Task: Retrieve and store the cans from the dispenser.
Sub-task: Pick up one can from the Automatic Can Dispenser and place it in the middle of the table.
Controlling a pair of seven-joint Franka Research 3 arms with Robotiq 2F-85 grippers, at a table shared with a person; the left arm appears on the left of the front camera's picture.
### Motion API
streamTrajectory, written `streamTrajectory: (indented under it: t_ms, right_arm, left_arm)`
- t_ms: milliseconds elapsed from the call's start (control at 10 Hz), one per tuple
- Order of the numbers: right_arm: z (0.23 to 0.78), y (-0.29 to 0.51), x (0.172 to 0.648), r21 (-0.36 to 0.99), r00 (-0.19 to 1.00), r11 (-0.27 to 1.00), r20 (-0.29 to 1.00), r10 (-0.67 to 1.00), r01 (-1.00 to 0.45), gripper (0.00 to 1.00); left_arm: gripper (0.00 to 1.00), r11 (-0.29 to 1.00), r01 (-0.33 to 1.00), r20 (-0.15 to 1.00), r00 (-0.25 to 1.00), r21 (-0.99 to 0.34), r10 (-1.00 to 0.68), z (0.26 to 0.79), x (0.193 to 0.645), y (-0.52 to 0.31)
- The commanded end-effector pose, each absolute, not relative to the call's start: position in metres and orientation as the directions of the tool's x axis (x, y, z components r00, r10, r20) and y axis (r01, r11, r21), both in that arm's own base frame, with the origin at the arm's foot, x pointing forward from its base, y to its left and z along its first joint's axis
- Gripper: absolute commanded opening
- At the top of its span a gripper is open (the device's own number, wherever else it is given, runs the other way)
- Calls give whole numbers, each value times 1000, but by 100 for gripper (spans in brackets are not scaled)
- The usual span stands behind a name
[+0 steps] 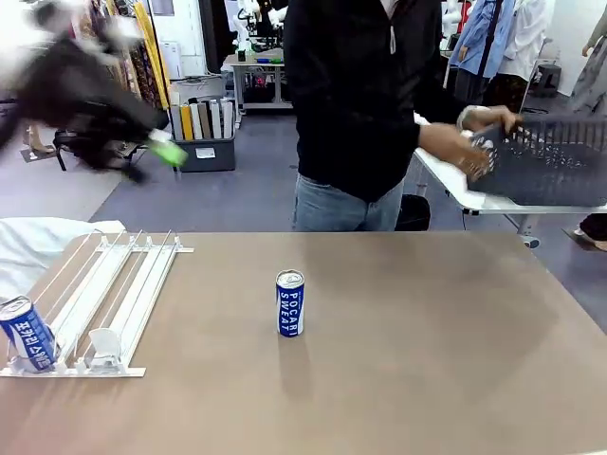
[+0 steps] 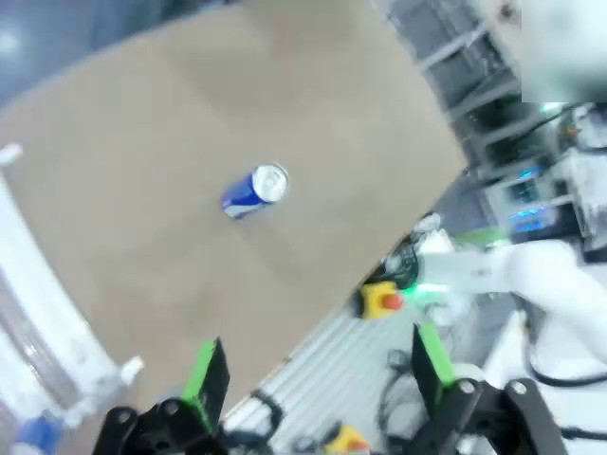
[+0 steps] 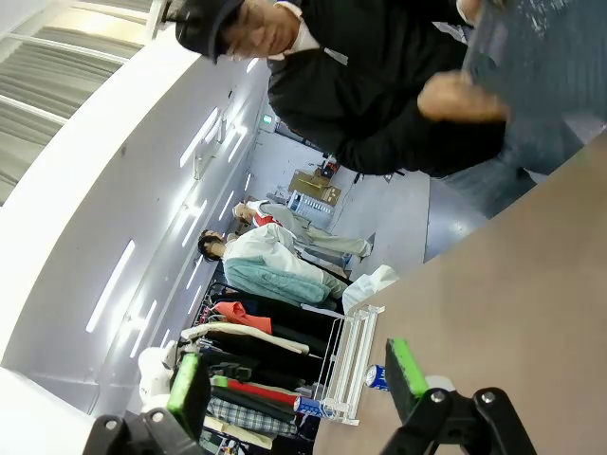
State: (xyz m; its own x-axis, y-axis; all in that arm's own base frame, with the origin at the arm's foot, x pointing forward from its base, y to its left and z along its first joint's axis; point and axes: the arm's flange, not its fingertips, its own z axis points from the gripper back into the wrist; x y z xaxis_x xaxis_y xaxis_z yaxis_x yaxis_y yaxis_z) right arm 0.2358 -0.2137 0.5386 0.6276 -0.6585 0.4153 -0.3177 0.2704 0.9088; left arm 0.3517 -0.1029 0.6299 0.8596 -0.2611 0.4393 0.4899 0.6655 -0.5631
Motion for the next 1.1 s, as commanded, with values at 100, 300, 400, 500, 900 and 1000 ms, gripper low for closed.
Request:
streamTrajectory:
  t_ms: [100,300,400,500,900,1000]
  right_arm:
    - [543,-213,238,905,611,255,419,-672,-341,100]
    - [543,-213,238,905,611,255,419,-672,-341,100]
    - [543,-213,238,905,611,255,419,-672,-341,100]
    - [543,-213,238,905,611,255,419,-672,-341,100]
    - [543,-213,238,905,611,255,419,-672,-341,100]
    - [543,-213,238,905,611,255,419,-672,-341,100]
  left_arm:
    - [100,476,336,407,912,-812,50,598,314,70]
    - [100,356,244,356,888,-902,291,558,294,143]
    - [100,277,224,310,895,-934,320,531,292,160]
    - [100,195,229,283,904,-954,320,507,294,170]
    - [100,276,193,284,896,-941,340,522,273,184]
    - [100,276,193,284,896,-941,340,522,273,184]
